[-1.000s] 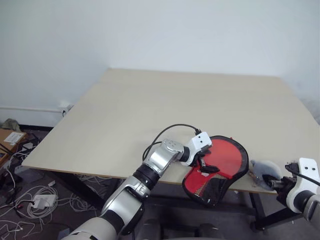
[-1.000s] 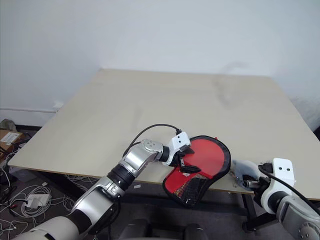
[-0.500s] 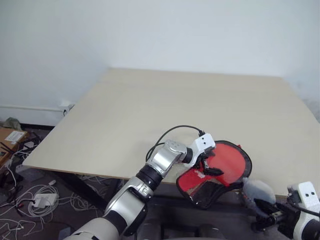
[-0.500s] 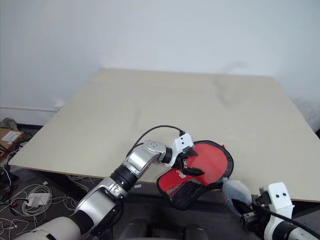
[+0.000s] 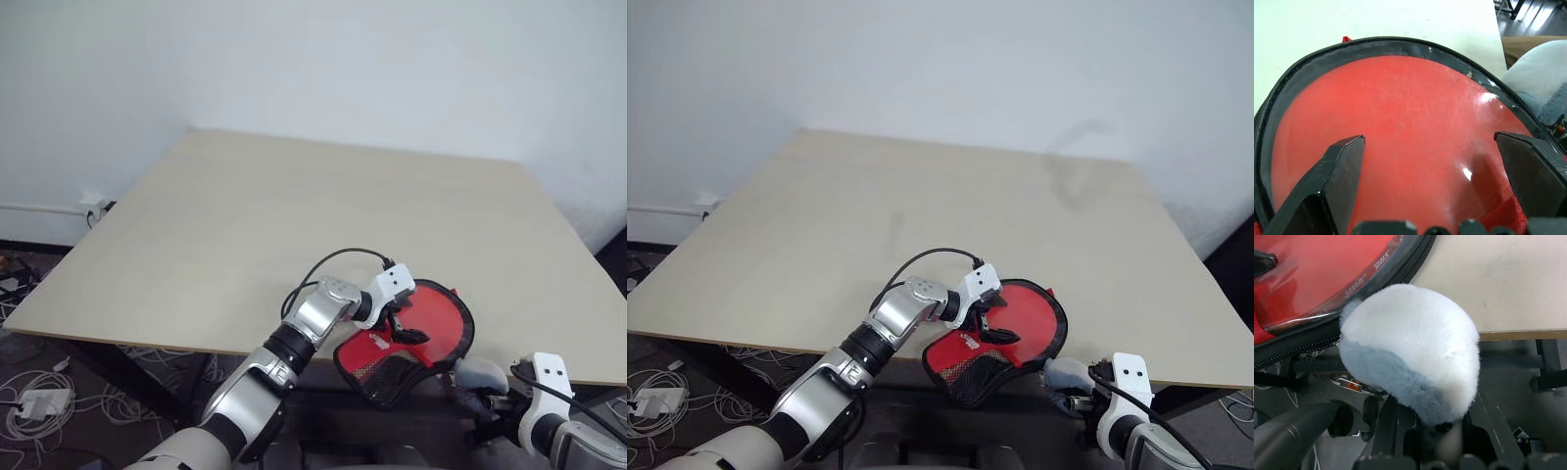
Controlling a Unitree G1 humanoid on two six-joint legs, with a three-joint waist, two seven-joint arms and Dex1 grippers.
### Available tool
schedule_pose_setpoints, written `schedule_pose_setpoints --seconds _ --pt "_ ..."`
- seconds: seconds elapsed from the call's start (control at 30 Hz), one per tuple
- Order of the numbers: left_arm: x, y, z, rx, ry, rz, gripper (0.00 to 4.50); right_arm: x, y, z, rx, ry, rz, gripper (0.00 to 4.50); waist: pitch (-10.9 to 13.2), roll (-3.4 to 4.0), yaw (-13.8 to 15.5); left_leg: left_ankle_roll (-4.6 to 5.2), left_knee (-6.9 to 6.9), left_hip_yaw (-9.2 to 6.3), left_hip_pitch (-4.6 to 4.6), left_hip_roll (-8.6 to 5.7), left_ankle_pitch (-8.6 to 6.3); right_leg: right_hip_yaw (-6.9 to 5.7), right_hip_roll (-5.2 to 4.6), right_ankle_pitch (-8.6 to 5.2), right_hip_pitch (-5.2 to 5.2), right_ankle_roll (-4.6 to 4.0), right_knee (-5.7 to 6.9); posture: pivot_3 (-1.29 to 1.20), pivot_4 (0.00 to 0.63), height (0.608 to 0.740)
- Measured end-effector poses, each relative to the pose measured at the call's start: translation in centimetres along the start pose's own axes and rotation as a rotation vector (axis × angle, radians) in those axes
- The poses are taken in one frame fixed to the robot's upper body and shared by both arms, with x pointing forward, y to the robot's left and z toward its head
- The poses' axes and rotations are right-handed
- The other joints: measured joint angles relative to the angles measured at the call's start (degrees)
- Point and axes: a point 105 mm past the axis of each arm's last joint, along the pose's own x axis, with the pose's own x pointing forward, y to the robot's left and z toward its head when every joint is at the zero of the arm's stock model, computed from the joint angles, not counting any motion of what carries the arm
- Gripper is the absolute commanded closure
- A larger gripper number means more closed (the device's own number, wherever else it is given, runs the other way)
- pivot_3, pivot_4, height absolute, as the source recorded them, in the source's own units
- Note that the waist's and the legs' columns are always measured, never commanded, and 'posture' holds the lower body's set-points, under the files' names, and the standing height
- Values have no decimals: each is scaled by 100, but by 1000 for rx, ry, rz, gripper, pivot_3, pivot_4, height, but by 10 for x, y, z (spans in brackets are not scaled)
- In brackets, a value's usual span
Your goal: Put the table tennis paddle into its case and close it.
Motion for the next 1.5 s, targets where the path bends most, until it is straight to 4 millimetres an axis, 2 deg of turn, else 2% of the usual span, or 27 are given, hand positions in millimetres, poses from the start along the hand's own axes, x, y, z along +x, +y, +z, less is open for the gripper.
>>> schedule_pose_setpoints --seconds 0.13,0.23,0.33,0.5,0.63,0.87,1.0,1.17,1.37,1.5 --pt "0 1 0 1 2 8 0 -1 4 1 -7 4 27 4068 -1 -1 -10 -7 -5 1 8 5 -5 -4 2 2 -1 -4 4 0 0 740" --pt "0 2 0 0 -1 12 0 -3 6 3 -34 13 68 4068 -2 25 -65 0 6 14 8 -1 -11 9 -3 2 2 -3 4 0 0 740" --pt "-1 2 0 0 -2 14 0 -7 8 7 -33 7 112 3081 -4 61 -98 1 8 14 10 -6 -12 15 -3 2 5 -3 4 0 0 740" --pt "-1 2 2 1 -7 16 0 -27 22 19 -85 -27 241 1280 -9 157 -120 8 10 12 16 -20 -17 26 -2 1 10 -1 9 0 0 740" --pt "-1 2 2 0 -9 16 0 -36 25 29 -104 -65 287 39 -15 200 -122 8 9 10 19 -21 -17 25 0 0 10 -1 12 0 0 740" --pt "0 2 3 -1 -12 12 0 -44 24 48 -215 -104 306 39 -12 203 -121 10 12 10 14 -27 -19 30 -3 0 10 0 7 0 0 740" --pt "0 2 3 -6 -13 13 0 -46 11 50 -316 -34 280 39 -10 201 -122 11 15 9 15 -27 -20 30 -3 -1 10 0 7 0 0 740" --pt "0 2 4 -8 -13 10 0 -42 8 42 -315 33 332 39 -9 202 -120 11 15 9 14 -29 -20 30 -3 -1 9 0 7 0 0 740" --pt "-1 3 4 -15 -13 14 0 -35 12 12 -277 141 391 39 -8 202 -124 11 16 9 14 -30 -21 32 -4 -2 9 2 7 0 0 740" --pt "-2 3 4 -19 -12 16 0 -19 22 0 -239 170 432 39 -7 200 -127 10 15 8 15 -29 -21 31 -4 -2 7 2 7 0 0 740"
